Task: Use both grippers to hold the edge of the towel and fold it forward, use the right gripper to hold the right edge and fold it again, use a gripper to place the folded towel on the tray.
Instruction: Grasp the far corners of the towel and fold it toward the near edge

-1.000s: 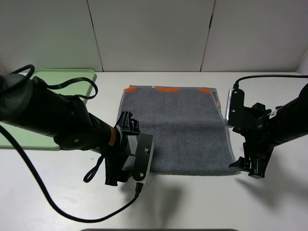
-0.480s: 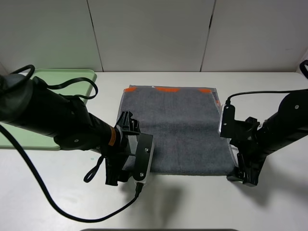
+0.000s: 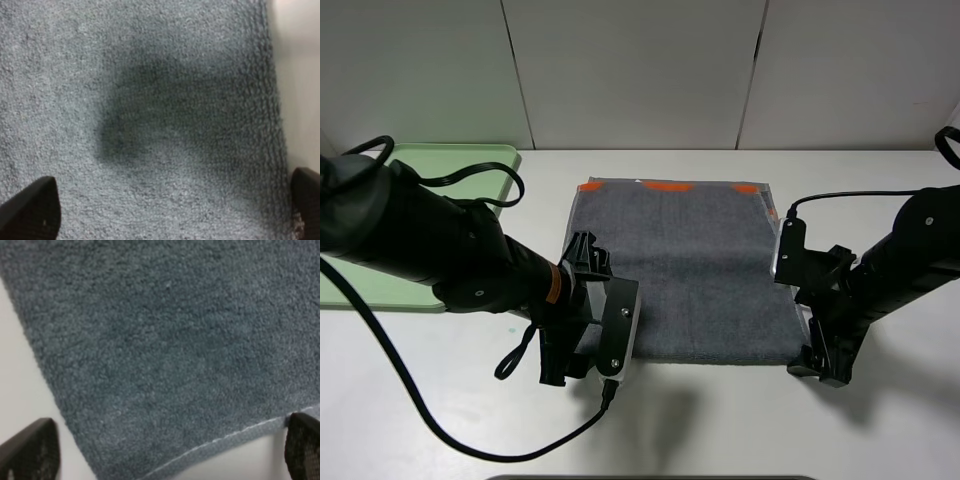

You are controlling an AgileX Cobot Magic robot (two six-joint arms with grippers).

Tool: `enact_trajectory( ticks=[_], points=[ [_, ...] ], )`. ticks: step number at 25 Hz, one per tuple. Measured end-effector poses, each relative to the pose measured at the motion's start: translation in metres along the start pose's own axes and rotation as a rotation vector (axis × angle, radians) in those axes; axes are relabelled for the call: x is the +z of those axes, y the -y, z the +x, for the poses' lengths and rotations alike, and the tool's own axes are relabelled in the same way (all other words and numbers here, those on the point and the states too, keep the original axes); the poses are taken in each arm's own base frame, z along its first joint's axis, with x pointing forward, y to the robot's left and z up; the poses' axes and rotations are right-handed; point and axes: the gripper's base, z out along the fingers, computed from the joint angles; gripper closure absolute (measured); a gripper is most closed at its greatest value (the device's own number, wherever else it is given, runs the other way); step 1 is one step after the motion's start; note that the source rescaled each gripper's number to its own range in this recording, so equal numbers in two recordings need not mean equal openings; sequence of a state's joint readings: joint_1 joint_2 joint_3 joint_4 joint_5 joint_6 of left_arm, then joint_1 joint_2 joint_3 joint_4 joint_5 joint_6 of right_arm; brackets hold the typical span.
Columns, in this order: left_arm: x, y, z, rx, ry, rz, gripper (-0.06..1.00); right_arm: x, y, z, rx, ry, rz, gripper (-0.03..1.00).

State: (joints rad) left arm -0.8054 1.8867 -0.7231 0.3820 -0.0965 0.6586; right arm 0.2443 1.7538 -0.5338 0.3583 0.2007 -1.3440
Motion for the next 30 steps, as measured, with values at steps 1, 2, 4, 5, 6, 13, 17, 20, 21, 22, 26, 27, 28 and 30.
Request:
enact_trajectory(
  ticks=[1,2,4,5,6,13,17,20,21,22,26,27,28,30],
  points=[
    [0.0003,0.0003,0.0003,0.000,-0.002,0.002,0.07,0.0000,0.0001,-0.0001,0.002,0.001,0.001,-0.03],
    [0.0003,0.0006,0.0002,0.001,-0.004,0.004,0.10,0.0000,0.0001,-0.0001,0.003,0.001,0.001,-0.03],
    [0.0007,0.0011,0.0001,0.001,-0.005,0.006,0.16,0.0000,0.0003,-0.0001,0.005,0.001,0.003,-0.03],
    [0.0013,0.0016,0.0001,0.001,-0.006,0.009,0.20,0.0000,0.0003,-0.0001,0.006,0.001,0.003,-0.03],
    [0.0019,0.0024,-0.0002,0.002,-0.006,0.011,0.24,0.0002,0.0002,-0.0001,0.007,0.001,0.002,-0.02],
    [0.0042,0.0051,0.0016,0.002,-0.015,0.024,0.52,0.0015,-0.0014,0.0002,0.029,-0.001,-0.016,0.39],
    [0.0049,0.0063,0.0028,0.005,-0.025,0.034,0.74,0.0020,-0.0011,0.0003,0.028,-0.002,-0.013,0.57],
    [0.0051,0.0074,0.0041,0.008,-0.039,0.045,0.90,0.0026,0.0009,0.0001,0.017,0.001,0.009,0.84],
    [0.0051,0.0075,0.0043,0.008,-0.041,0.047,0.92,0.0031,0.0012,0.0002,0.015,0.000,0.012,0.92],
    [0.0050,0.0076,0.0043,0.008,-0.041,0.047,0.93,0.0031,0.0015,0.0002,0.012,0.000,0.015,0.96],
    [0.0050,0.0076,0.0044,0.008,-0.042,0.048,0.94,0.0030,0.0016,0.0002,0.009,0.000,0.017,0.97],
    [0.0050,0.0076,0.0044,0.009,-0.042,0.048,0.94,0.0030,0.0016,0.0002,0.009,0.000,0.017,0.97],
    [0.0050,0.0078,0.0045,0.009,-0.044,0.049,0.94,0.0030,0.0016,0.0002,0.009,0.000,0.017,0.97],
    [0.0050,0.0079,0.0047,0.009,-0.046,0.050,0.94,0.0030,0.0016,0.0002,0.009,0.000,0.017,0.97]
  ],
)
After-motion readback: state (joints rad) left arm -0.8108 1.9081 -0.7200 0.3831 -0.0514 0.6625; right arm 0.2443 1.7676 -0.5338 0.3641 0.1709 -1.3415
